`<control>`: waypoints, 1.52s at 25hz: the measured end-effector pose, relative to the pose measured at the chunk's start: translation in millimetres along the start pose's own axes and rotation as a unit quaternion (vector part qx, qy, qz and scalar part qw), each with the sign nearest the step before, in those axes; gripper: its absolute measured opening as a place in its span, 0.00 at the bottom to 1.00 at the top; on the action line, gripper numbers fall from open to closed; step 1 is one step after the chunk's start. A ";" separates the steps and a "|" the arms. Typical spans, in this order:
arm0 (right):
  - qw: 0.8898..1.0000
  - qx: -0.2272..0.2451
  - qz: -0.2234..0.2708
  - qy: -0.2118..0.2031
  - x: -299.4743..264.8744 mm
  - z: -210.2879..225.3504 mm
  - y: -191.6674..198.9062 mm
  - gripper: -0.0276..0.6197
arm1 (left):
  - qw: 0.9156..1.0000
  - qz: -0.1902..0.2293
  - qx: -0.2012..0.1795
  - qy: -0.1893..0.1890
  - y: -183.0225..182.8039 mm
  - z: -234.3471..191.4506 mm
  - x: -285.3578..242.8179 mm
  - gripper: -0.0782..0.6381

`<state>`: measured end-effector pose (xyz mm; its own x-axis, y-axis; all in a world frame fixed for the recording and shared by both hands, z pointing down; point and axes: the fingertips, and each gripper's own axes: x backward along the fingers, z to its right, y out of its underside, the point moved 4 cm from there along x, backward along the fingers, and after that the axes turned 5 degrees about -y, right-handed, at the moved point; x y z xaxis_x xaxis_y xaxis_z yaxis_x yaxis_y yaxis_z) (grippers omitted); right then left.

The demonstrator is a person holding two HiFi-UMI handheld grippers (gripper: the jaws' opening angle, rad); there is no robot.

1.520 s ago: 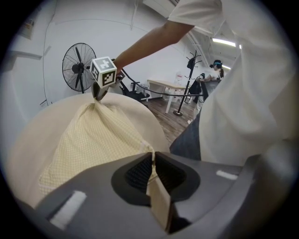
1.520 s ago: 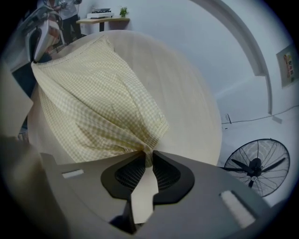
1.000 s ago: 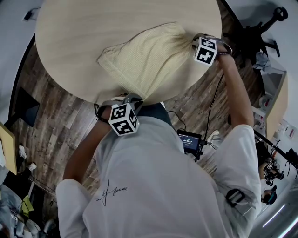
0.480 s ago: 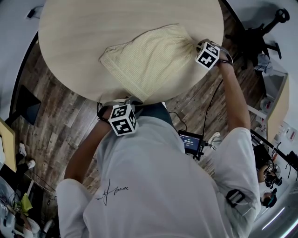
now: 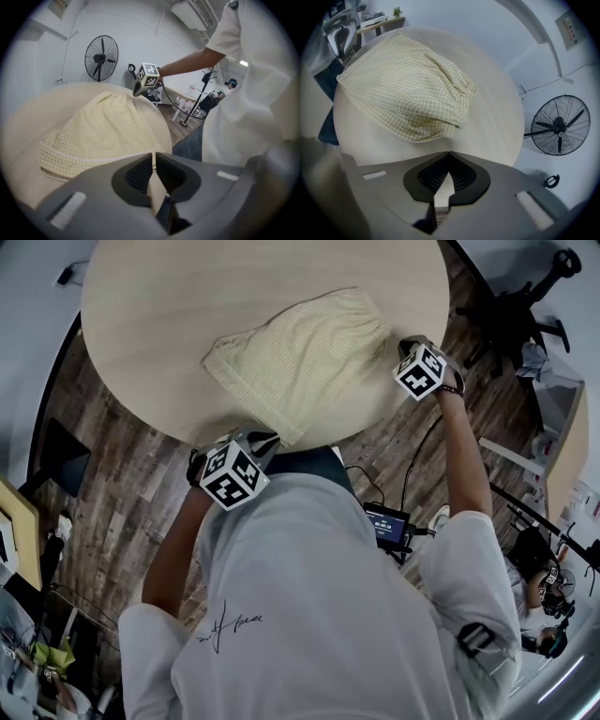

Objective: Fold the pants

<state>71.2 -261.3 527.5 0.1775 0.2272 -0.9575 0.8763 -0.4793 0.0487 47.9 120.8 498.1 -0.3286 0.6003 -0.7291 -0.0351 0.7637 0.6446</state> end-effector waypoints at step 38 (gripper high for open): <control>0.704 -0.639 0.309 0.000 140.3 -182.1 -91.2 0.04 | 0.984 0.044 0.092 -0.149 6.6 -203.6 103.0 0.19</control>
<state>97.7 -31.3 440.5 0.7019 0.3109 -0.6408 0.3180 0.6683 0.6725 -178.3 139.3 474.1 -0.0301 0.6886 -0.7245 0.1619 0.7186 0.6763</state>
